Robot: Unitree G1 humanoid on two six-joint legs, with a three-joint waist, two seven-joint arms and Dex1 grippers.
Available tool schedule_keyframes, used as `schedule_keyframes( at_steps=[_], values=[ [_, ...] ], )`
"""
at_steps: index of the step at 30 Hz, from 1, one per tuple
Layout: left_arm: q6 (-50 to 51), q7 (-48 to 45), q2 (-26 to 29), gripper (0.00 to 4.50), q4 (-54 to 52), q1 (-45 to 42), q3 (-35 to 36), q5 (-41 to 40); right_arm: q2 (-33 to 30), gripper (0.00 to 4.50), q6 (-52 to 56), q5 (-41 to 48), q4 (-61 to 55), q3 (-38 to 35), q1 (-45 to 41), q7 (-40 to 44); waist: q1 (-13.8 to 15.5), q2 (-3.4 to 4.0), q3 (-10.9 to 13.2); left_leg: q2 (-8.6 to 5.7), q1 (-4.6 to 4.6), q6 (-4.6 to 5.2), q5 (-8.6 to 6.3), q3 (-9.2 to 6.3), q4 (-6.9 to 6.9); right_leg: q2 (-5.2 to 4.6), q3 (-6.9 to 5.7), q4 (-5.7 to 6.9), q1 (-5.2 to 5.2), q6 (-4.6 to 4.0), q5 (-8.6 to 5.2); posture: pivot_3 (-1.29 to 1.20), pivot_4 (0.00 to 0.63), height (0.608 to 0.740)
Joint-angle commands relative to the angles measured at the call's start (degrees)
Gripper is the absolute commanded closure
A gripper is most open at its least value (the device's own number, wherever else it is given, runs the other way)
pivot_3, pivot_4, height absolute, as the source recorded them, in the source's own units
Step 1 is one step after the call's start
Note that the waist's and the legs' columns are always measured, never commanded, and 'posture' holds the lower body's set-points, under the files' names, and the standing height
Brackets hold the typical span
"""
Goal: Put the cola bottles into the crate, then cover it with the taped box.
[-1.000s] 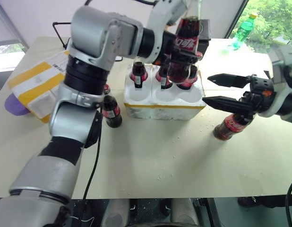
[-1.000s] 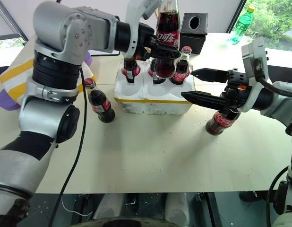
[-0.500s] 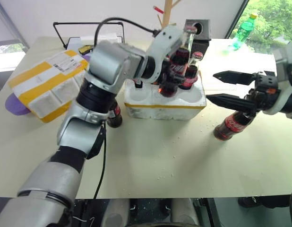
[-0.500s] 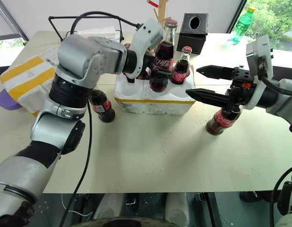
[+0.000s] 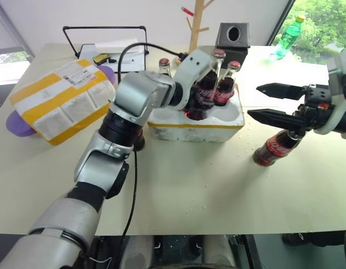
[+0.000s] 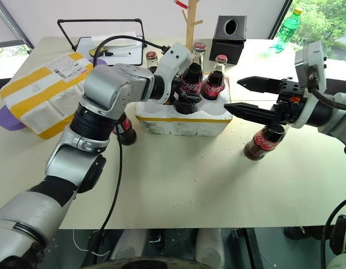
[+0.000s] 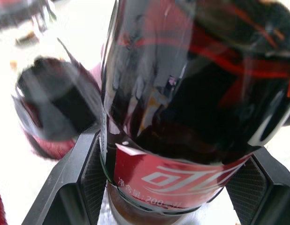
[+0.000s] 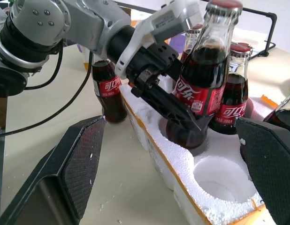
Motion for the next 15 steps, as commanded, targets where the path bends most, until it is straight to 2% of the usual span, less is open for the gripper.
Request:
schedule_keyframes(
  at_steps=[1,2,3,5,15],
  values=[
    [-0.5,0.0,-0.5,1.68,-4.1,-1.5,0.7,-0.2,-1.3,0.00,-1.1,0.1,-0.3,-2.0,-1.2,0.1,0.0,0.00,0.0,0.00,-0.01,0.00,0.00,0.00,0.00,0.00,-0.01,0.00,0.00,0.00,0.00,0.00,0.150,0.740],
    [-0.3,0.1,-0.5,1.68,-4.2,-1.5,0.9,-0.3,-1.2,0.00,-1.1,0.0,-0.2,-2.0,-1.3,0.1,0.0,0.00,0.0,0.00,-0.01,0.00,0.00,0.00,0.01,0.00,0.00,0.00,0.00,0.00,0.00,0.00,0.150,0.740],
    [-0.2,0.1,-0.6,0.63,-4.1,-1.5,1.1,-0.3,-1.2,0.00,-1.2,-0.1,-0.2,-1.9,-1.4,0.0,0.0,0.00,0.0,0.00,-0.01,0.00,0.00,0.00,0.01,0.00,-0.01,0.00,0.00,0.00,0.00,0.00,0.150,0.740],
    [-0.4,0.1,-0.6,0.05,-3.7,-2.0,1.5,-0.2,-0.9,0.00,-1.1,0.0,0.1,-1.7,-1.9,-0.2,0.0,0.00,0.0,0.00,0.00,0.00,0.00,-0.01,0.00,0.00,-0.01,0.00,0.00,0.00,0.00,0.00,0.150,0.740],
    [0.4,-2.3,1.1,0.05,-1.1,-8.4,5.3,-1.9,-0.5,0.00,-1.5,-0.5,1.1,-1.2,-2.4,-0.1,-0.1,0.01,0.0,0.00,0.00,0.01,0.00,-0.01,0.04,-0.01,-0.01,0.02,0.00,0.00,0.01,0.00,0.150,0.740]
  ],
)
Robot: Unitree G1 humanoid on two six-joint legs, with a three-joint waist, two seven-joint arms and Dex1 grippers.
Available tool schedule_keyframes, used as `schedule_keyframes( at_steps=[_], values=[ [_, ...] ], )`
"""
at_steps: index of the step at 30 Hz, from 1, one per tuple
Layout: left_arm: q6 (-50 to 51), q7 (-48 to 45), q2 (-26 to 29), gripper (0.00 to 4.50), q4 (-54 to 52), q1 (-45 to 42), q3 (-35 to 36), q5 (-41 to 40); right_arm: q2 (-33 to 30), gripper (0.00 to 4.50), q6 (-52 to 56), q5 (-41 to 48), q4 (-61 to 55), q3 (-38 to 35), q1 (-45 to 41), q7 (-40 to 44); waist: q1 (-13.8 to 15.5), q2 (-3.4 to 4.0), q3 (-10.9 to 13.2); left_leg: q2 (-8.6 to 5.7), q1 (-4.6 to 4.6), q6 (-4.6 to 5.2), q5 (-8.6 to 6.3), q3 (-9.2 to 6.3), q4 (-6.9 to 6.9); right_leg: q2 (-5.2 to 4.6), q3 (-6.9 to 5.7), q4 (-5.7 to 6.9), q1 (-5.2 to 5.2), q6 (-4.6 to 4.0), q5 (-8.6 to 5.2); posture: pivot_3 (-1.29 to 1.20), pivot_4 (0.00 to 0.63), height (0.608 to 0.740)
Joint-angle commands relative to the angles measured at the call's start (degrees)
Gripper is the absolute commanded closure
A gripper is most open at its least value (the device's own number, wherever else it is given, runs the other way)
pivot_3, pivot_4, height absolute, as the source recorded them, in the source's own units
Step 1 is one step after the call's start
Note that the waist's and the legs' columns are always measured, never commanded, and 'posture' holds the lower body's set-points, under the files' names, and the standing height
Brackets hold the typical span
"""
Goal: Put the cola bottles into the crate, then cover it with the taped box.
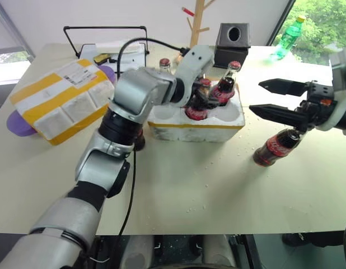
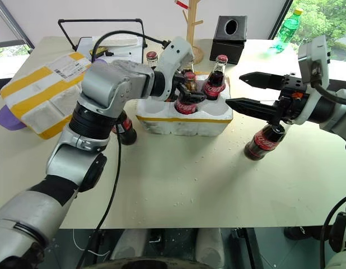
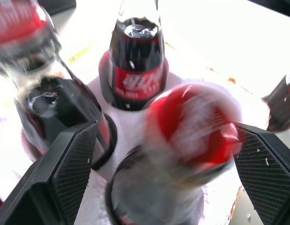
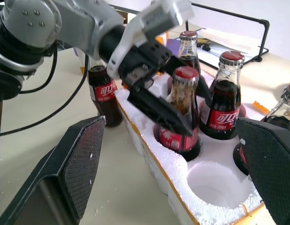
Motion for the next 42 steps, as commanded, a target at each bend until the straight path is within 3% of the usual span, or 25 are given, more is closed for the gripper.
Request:
schedule_keyframes(
  at_steps=[1,7,14,18,23,28,32,36,42],
  values=[
    [0.6,-2.1,1.4,0.05,-0.3,-6.0,3.3,-1.9,-0.5,0.00,-1.2,-0.1,-0.2,-1.3,-0.9,0.2,0.0,0.00,0.0,0.00,0.00,0.00,0.00,0.00,0.00,0.00,-0.01,0.00,0.00,0.00,0.00,0.00,0.150,0.740],
    [6.0,-6.4,5.4,0.05,4.5,-16.3,7.8,-6.2,-0.3,0.00,-1.7,-0.6,0.7,-0.8,-1.3,0.4,-0.1,0.00,0.0,0.00,0.00,0.00,0.00,0.00,0.00,0.00,-0.01,0.00,0.00,0.00,0.00,0.00,0.150,0.740],
    [6.3,-17.4,18.9,0.05,8.0,-23.1,9.8,-10.2,-0.6,0.00,-2.2,-1.0,1.7,-0.9,-1.3,1.1,-0.4,0.11,0.0,0.01,0.03,-0.01,0.00,0.04,-0.07,0.02,0.01,0.01,-0.05,0.01,-0.01,0.00,0.150,0.740],
    [-6.4,-34.8,34.0,0.05,3.7,-14.1,8.3,-10.1,-1.7,0.00,-2.2,-1.4,2.1,-1.2,-1.0,2.7,-0.8,0.31,-0.1,0.03,0.06,-0.03,0.01,0.09,-0.08,0.02,0.03,0.03,-0.05,0.01,-0.01,0.00,0.150,0.740],
    [-20.8,-51.0,48.3,0.05,4.0,-0.2,11.2,-9.7,-3.3,0.00,-2.0,-1.3,2.1,-1.0,-1.3,5.2,-0.6,0.30,-0.1,0.04,0.05,-0.05,0.00,0.10,-0.02,0.04,0.04,0.02,-0.04,0.00,0.00,0.00,0.150,0.740],
    [-26.0,-58.0,58.4,0.05,5.7,16.3,15.2,-10.5,-5.5,0.00,-1.3,-0.6,1.3,0.3,-1.8,9.3,-0.5,0.30,0.0,0.04,-0.04,-0.03,-0.02,0.11,-0.03,0.03,0.07,0.03,-0.18,-0.02,-0.01,0.00,0.150,0.740],
    [-28.3,-56.7,58.8,0.05,2.1,30.3,21.0,-11.6,-6.7,0.00,-0.1,0.9,-0.3,1.2,-2.1,12.3,-0.2,0.32,-0.1,0.03,-0.08,0.02,-0.04,0.08,0.01,-0.01,0.06,0.03,-0.18,-0.02,0.00,0.00,0.150,0.740],
    [-28.5,-52.2,55.2,0.05,-6.9,43.0,26.2,-14.0,-6.4,0.00,0.8,1.7,-1.6,2.7,-3.0,12.8,-0.2,0.30,-0.1,0.02,-0.20,0.04,-0.06,0.04,0.05,-0.04,0.05,0.02,-0.26,-0.04,0.01,0.00,0.150,0.740],
    [-29.9,-44.3,47.7,0.05,-11.6,46.5,26.7,-14.9,-5.6,0.00,1.6,1.5,-0.4,4.6,-5.4,11.8,-0.2,0.31,-0.1,0.02,-0.20,0.04,-0.06,0.06,0.05,-0.04,0.04,0.05,-0.27,-0.04,0.02,0.00,0.150,0.740]
  ],
)
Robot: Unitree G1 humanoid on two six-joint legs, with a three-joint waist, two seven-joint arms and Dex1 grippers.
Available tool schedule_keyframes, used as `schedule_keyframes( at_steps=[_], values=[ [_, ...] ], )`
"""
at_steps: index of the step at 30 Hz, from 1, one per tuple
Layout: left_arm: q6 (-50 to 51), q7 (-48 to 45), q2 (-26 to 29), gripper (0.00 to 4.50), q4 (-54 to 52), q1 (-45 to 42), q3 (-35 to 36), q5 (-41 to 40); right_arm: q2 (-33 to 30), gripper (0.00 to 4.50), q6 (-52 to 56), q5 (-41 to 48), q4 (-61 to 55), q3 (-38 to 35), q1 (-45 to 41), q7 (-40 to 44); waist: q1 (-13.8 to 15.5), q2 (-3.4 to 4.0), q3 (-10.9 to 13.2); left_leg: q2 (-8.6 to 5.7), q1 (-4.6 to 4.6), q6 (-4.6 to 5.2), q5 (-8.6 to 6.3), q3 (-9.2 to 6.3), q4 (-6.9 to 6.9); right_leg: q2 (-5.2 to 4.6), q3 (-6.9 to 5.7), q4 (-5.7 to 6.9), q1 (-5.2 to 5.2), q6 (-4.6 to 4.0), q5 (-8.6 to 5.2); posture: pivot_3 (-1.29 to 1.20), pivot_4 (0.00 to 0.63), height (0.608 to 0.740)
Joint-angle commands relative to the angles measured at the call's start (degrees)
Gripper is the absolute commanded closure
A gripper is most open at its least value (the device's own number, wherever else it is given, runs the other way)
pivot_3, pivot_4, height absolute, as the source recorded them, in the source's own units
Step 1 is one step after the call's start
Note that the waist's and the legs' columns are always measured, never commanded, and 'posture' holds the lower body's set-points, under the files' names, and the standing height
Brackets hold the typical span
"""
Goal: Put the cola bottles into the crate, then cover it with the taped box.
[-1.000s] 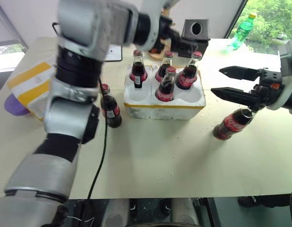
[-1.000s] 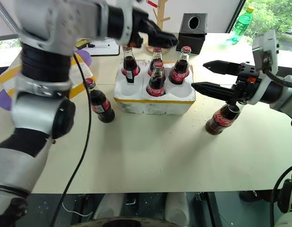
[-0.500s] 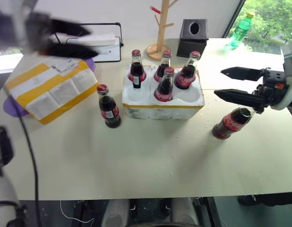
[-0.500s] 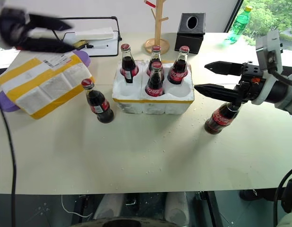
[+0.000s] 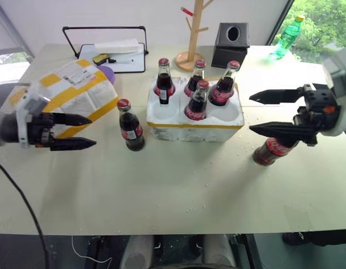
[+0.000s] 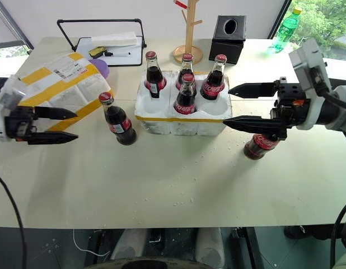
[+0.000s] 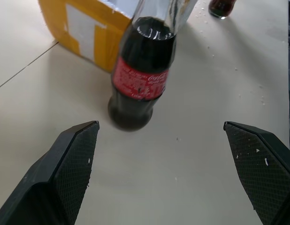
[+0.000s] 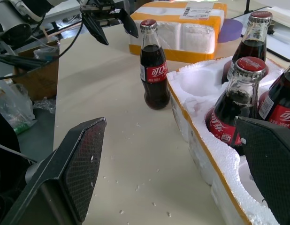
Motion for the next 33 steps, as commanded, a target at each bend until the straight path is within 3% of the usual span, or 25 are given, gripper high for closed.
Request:
schedule_keyframes(
  at_steps=[1,12,29,32,33],
  values=[
    [-1.7,4.6,-3.0,0.05,-2.1,-0.5,1.0,-0.6,-0.1,0.00,0.5,0.7,-0.2,-0.2,-2.2,-0.6,0.0,0.00,0.0,0.00,0.00,0.00,0.00,0.00,0.00,0.00,0.00,0.00,0.00,0.00,0.00,0.00,0.150,0.740],
    [-8.8,9.5,-10.1,0.05,0.8,-1.2,-5.8,4.6,0.3,0.00,2.5,2.1,-0.9,-1.4,-2.4,-3.2,-0.1,0.00,0.0,0.00,0.01,0.00,0.00,0.06,-0.01,0.02,0.00,-0.01,0.02,0.00,0.02,0.00,0.150,0.740],
    [-8.1,13.4,-19.0,0.05,4.2,-7.2,-11.4,6.4,2.1,0.00,4.3,4.0,-2.2,-2.8,-1.2,-8.5,0.0,-0.02,0.0,0.00,0.02,0.01,0.01,0.05,0.00,0.02,-0.01,0.00,0.04,0.01,0.04,0.00,0.150,0.740],
    [-6.8,12.4,-18.5,0.80,3.7,-6.8,-11.0,5.4,2.4,0.00,4.5,4.2,-2.4,-3.0,-1.2,-9.2,0.0,-0.02,0.0,0.00,0.02,0.01,0.01,0.05,0.00,0.02,-0.01,-0.01,0.04,0.01,0.04,0.00,0.150,0.740],
    [-6.5,11.9,-18.2,1.28,3.4,-6.7,-10.8,5.2,2.4,0.00,4.5,4.3,-2.5,-3.0,-1.2,-9.4,0.0,-0.03,0.0,0.00,0.02,0.01,0.01,0.05,0.00,0.02,-0.01,-0.01,0.04,0.01,0.04,0.00,0.150,0.740]
  ],
)
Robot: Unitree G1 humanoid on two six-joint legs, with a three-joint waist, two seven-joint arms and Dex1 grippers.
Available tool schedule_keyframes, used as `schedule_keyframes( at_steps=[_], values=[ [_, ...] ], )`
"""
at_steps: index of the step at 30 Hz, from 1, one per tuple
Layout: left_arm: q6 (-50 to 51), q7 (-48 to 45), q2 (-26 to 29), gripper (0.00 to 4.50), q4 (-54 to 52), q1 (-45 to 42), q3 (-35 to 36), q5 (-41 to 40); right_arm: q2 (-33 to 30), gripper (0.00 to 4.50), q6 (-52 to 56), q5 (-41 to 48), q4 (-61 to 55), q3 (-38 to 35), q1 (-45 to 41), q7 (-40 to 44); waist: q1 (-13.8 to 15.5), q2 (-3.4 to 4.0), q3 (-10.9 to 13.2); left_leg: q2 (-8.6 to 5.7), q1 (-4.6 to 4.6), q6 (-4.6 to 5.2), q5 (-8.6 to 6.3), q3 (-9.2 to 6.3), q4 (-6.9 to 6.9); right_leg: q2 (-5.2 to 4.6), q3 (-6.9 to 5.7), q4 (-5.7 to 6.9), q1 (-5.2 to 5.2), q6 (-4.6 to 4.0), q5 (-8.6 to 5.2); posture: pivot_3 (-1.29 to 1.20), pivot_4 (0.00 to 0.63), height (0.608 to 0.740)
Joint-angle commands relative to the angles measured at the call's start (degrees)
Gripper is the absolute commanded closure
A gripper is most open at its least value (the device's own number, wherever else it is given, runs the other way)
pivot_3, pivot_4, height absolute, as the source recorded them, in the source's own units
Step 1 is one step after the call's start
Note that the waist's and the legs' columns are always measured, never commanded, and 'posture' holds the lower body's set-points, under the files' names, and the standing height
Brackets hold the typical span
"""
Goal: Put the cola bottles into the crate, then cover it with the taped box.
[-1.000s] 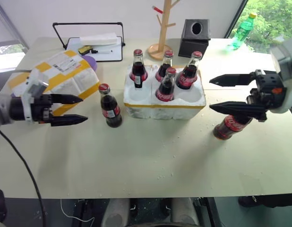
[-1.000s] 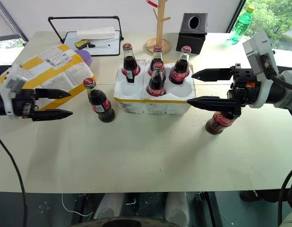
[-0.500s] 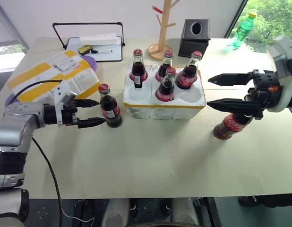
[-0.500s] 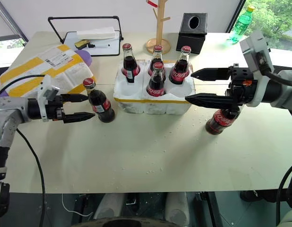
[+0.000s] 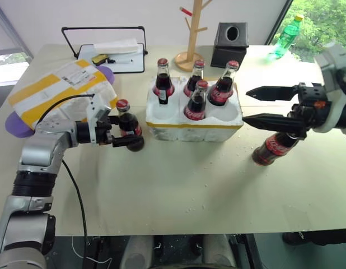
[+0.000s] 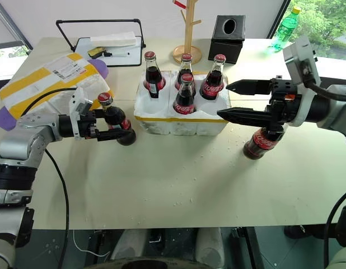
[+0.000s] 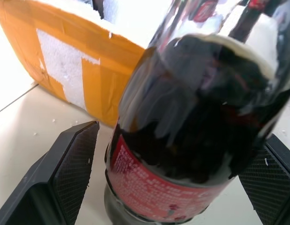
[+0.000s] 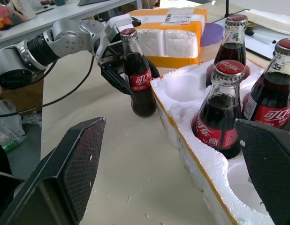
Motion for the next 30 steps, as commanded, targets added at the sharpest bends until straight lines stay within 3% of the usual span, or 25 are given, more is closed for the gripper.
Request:
schedule_keyframes(
  at_steps=[1,7,14,19,30],
  values=[
    [1.2,-1.7,1.6,1.68,-1.7,-0.5,1.0,-1.5,-0.1,0.00,-0.1,1.3,-1.7,-2.6,-0.2,-0.9,0.0,-0.01,0.0,0.00,-0.01,0.00,0.00,-0.01,0.00,0.00,0.00,-0.01,0.00,0.00,0.00,0.00,0.150,0.740],
    [5.6,-5.0,6.0,1.69,-3.5,-3.0,1.6,-3.1,0.1,0.00,-0.4,1.4,-1.2,-2.6,-0.4,-1.5,-0.2,-0.01,0.0,0.00,-0.01,0.00,0.00,-0.01,-0.01,0.00,0.00,-0.01,-0.02,0.00,0.00,0.00,0.150,0.740],
    [13.8,-12.6,11.1,1.69,1.4,-18.3,2.3,-7.3,0.1,0.00,-0.8,0.9,-0.7,-2.4,-0.5,-1.5,0.3,-0.05,0.0,0.00,-0.10,0.00,0.00,-0.04,0.02,0.04,-0.03,-0.03,-0.03,0.00,0.00,0.00,0.150,0.740],
    [11.4,-14.2,5.0,1.69,13.4,-34.9,-1.1,-5.0,0.6,0.00,-1.3,0.5,-0.9,-2.9,0.3,-2.1,0.0,0.00,0.0,-0.04,-0.05,0.05,-0.01,-0.02,0.01,0.05,-0.01,-0.01,0.05,0.06,0.03,0.00,0.150,0.740],
    [-5.5,-16.5,-6.8,1.69,32.7,-42.3,-7.4,6.0,0.6,0.00,-1.0,1.9,-3.3,-6.4,4.2,-4.3,-0.1,-0.14,0.1,0.09,-0.12,0.01,0.04,-0.03,0.02,0.40,0.18,-0.07,0.06,0.08,0.03,0.00,0.150,0.740]
  ],
)
